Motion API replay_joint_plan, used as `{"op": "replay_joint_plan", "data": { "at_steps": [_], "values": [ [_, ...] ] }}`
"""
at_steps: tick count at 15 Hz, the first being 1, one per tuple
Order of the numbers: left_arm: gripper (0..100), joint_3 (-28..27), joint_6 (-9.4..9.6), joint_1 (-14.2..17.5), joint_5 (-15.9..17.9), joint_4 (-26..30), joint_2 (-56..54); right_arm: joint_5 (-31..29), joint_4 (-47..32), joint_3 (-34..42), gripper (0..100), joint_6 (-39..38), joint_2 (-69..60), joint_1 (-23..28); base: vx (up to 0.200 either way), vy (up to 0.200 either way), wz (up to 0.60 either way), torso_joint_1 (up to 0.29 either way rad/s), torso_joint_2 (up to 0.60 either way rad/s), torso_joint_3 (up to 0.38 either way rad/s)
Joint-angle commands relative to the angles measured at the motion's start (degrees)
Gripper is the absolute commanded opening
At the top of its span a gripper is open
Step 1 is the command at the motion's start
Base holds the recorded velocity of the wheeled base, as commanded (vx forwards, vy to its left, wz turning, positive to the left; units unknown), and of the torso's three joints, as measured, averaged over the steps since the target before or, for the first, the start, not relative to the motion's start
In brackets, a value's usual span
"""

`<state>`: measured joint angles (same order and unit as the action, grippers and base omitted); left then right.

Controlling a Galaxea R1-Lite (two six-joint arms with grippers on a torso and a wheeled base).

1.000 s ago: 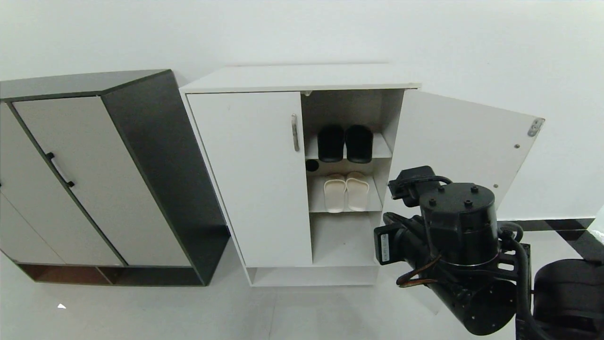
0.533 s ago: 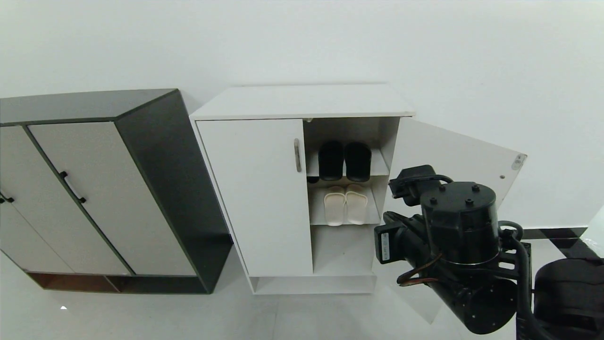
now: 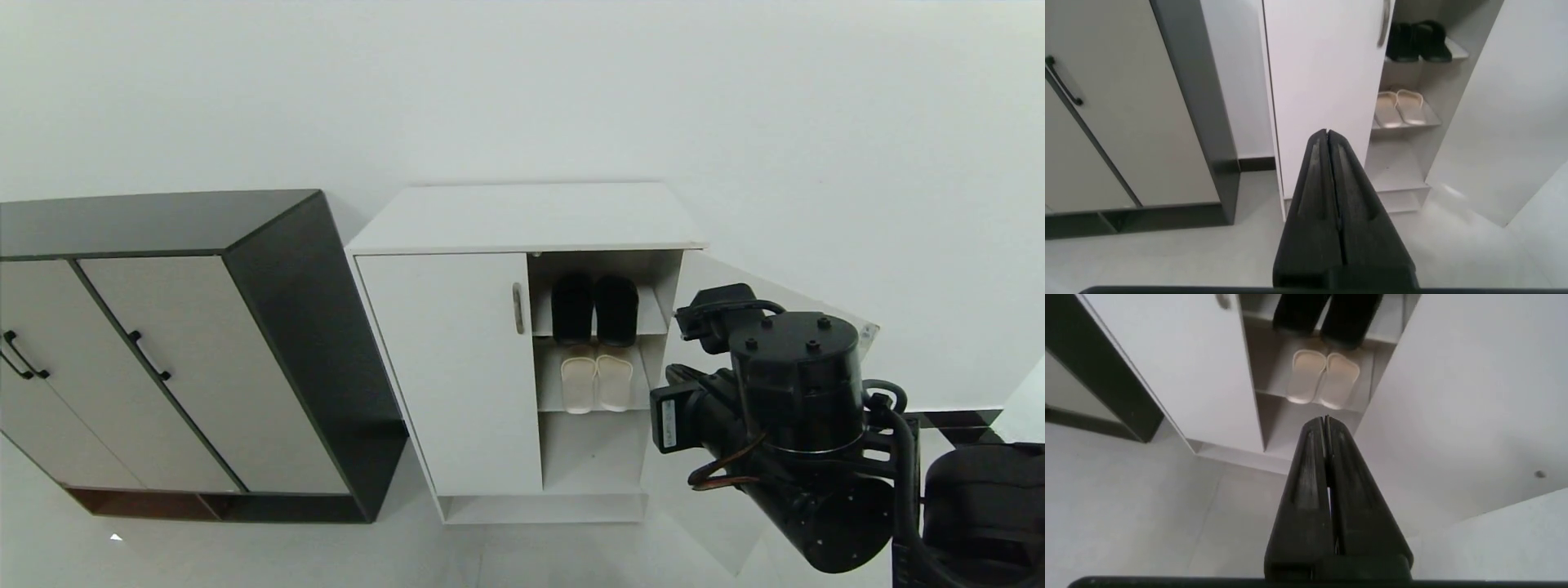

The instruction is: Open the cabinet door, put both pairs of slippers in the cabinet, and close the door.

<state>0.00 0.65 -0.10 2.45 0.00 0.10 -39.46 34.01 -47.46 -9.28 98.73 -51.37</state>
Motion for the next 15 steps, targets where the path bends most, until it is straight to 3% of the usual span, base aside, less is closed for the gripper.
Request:
{"op": "replay_joint_plan", "data": {
  "at_steps": [1,7,13,15],
  "values": [
    [0,0.0,-0.03,0.01,0.01,0.0,-0.01,0.09,0.0,0.17,0,-0.04,0.15,0.39,0.0,0.0,0.0,0.222,-0.53,-0.31],
    [0,0.0,-0.03,0.01,0.01,0.0,-0.01,2.81,2.2,1.67,0,-0.13,0.41,1.54,0.0,0.0,0.0,0.216,-0.51,-0.286],
    [0,0.0,-0.03,0.01,0.01,0.0,-0.01,2.81,2.29,2.02,0,0.05,0.85,1.54,0.0,0.0,0.0,0.019,-0.04,-0.023],
    [0,0.0,-0.03,0.01,0.01,0.0,-0.01,2.81,2.29,2.11,0,0.05,1.11,1.54,0.0,0.0,-0.6,-0.002,0.0,0.002]
  ]
}}
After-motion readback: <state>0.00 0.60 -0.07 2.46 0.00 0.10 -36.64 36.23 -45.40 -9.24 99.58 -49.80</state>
